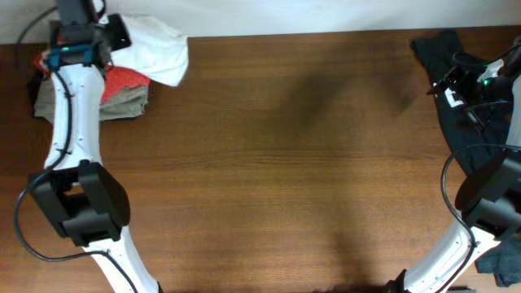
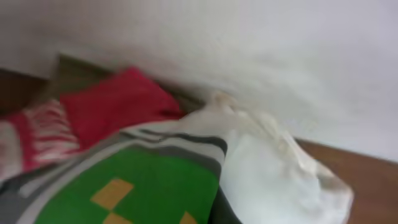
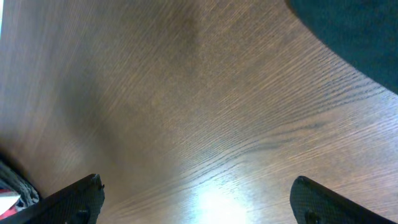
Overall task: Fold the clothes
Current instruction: 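Carry the bundle to the top-left clothes stack and release it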
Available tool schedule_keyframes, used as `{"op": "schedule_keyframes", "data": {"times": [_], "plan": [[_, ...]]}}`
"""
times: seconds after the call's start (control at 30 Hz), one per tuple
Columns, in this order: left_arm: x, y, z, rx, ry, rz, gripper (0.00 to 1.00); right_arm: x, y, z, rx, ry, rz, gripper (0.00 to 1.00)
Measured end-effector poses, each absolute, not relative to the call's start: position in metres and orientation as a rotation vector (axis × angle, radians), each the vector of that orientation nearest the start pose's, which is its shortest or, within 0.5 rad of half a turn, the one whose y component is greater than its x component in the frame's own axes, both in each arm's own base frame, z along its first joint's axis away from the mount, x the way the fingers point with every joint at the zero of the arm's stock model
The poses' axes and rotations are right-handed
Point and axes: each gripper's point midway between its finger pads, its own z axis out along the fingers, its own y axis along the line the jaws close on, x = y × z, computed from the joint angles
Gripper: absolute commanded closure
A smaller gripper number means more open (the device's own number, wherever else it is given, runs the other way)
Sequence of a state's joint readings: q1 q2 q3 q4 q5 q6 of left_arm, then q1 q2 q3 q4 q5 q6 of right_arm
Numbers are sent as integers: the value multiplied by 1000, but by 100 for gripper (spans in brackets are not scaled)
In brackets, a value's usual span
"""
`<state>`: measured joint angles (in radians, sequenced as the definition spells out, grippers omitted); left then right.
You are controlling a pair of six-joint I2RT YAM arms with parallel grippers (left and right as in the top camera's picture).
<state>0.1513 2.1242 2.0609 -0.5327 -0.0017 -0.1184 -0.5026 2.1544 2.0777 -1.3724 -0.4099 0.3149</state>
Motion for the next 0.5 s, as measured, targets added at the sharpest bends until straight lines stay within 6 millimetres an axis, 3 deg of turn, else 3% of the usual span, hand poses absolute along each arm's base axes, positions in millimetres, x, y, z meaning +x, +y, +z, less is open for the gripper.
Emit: {"op": "schedule_keyframes", "data": {"times": [0.13,0.2,0.27,0.33,0.37,0.4,0.47,0.5], "plan": [[601,154,253,-303,2089,132,99,421,-153,145,1130,2700,588,1],[600,190,241,-348,2081,174,100,421,-153,145,1130,2700,589,1],[601,221,206,-400,2113,202,98,421,-153,145,1130,2700,589,1],[599,242,173,-442,2153,214,99,421,-153,145,1129,2700,589,1],[596,251,167,-458,2160,220,98,421,-153,145,1129,2699,589,1],[595,254,167,-464,2159,223,92,421,-153,145,1130,2699,589,1],[594,254,165,-459,2167,225,89,421,-153,145,1130,2699,589,1],[593,254,164,-464,2172,223,69,421,-153,145,1130,2699,589,1]]}}
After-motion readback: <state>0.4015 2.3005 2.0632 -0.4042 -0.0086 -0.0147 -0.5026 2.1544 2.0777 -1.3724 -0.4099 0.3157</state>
